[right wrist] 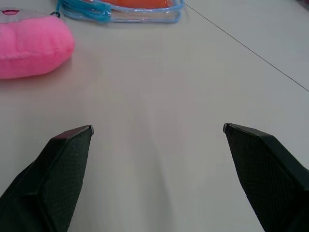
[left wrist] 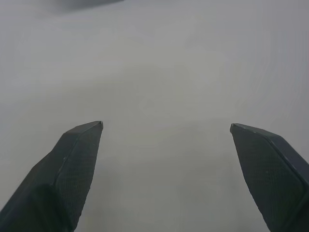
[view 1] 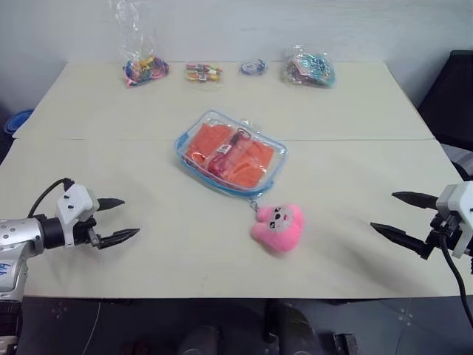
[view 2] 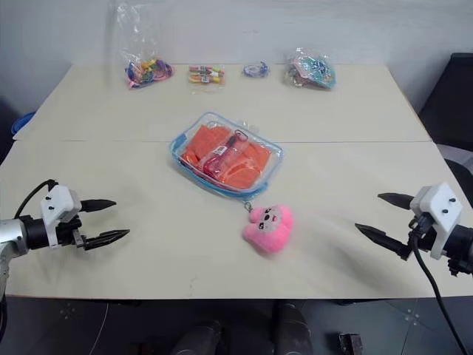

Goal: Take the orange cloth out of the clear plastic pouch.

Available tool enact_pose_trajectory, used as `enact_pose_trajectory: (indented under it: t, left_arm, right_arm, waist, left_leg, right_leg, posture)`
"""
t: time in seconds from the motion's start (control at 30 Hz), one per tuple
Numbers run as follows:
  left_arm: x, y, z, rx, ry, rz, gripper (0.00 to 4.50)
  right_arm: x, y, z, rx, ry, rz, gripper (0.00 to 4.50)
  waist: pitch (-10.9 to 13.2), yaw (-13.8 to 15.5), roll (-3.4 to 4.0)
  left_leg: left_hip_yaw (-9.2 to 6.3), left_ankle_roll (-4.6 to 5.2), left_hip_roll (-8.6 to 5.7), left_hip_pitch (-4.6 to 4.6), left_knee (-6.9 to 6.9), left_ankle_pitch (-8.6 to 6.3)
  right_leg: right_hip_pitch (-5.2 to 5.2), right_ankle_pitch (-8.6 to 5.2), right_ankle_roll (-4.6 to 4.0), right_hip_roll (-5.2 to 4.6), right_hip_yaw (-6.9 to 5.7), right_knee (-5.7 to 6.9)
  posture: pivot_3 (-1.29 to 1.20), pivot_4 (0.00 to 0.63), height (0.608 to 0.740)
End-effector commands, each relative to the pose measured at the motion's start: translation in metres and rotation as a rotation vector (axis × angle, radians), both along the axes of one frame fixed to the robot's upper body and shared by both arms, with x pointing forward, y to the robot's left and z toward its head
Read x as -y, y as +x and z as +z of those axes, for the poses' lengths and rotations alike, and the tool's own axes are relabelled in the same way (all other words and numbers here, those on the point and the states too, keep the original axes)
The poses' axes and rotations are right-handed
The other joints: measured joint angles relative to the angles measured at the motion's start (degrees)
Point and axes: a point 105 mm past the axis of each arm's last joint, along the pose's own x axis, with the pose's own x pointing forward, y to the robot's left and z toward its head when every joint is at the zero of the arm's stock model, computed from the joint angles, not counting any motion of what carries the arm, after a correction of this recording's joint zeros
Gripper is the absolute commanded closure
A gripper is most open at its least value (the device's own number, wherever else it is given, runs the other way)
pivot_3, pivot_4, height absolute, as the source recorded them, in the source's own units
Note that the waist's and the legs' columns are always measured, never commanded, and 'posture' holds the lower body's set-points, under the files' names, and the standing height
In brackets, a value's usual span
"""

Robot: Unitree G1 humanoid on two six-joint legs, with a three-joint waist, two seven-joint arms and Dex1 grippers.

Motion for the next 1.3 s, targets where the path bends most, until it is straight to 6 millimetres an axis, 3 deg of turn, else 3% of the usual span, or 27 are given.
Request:
enact_pose_trajectory:
  t: [0.03, 0.63, 0.93, 1.1, 1.23, 1.3]
  left_arm:
    - [-0.001, 0.000, 0.002, 0.019, 0.022, -0.017, 0.01]
    - [-0.001, 0.004, -0.001, -0.001, -0.021, 0.024, 0.01]
    - [0.006, 0.009, 0.003, 0.017, -0.047, 0.014, 0.01]
    - [0.037, 0.023, 0.023, 0.070, -0.154, 0.034, 0.01]
    - [0.091, 0.026, 0.048, 0.075, -0.211, -0.041, 0.01]
    - [0.114, 0.037, 0.065, 0.086, -0.230, -0.030, 0.01]
  right_arm:
    - [0.004, 0.000, 0.014, 0.065, -0.007, -0.011, 0.00]
    - [0.007, 0.002, 0.012, 0.047, 0.032, -0.040, 0.00]
    - [-0.004, 0.003, 0.013, 0.051, 0.058, -0.011, 0.00]
    - [-0.036, 0.003, 0.026, 0.101, 0.125, 0.048, 0.00]
    - [-0.070, -0.002, 0.034, 0.134, 0.153, 0.114, 0.00]
    - [-0.090, -0.007, 0.038, 0.148, 0.172, 0.171, 0.00]
  waist:
    - [0.00, -0.01, 0.00]
    - [0.00, 0.08, 0.00]
    - [0.00, 0.07, 0.00]
    - [0.00, 0.24, 0.00]
    - [-0.01, 0.35, -0.02]
    - [-0.02, 0.62, -0.04]
  left_leg:
    - [0.02, 0.00, 0.00, 0.00, 0.00, 0.00]
    - [0.07, 0.01, 0.01, 0.03, 0.00, -0.01]
    - [0.08, 0.01, 0.00, 0.03, 0.01, -0.01]
    - [0.09, 0.01, 0.01, 0.03, 0.03, 0.00]
    - [0.06, 0.00, -0.02, 0.03, 0.08, -0.01]
    - [0.05, 0.00, -0.07, 0.02, 0.09, 0.00]
  right_leg:
    - [0.00, 0.00, 0.00, 0.00, 0.01, 0.01]
    - [-0.04, 0.01, 0.00, 0.00, 0.05, 0.01]
    - [-0.03, 0.01, 0.00, 0.00, 0.06, 0.03]
    - [-0.04, 0.01, 0.00, 0.00, 0.08, 0.06]
    - [-0.04, 0.03, 0.02, -0.03, 0.11, 0.10]
    - [-0.03, 0.05, 0.05, -0.05, 0.15, 0.10]
  posture:
    - [0.00, 0.150, 0.740]
    - [0.00, 0.150, 0.740]
    - [0.00, 0.150, 0.740]
    - [0.00, 0.150, 0.740]
    - [0.00, 0.150, 0.740]
    - [0.00, 0.150, 0.740]
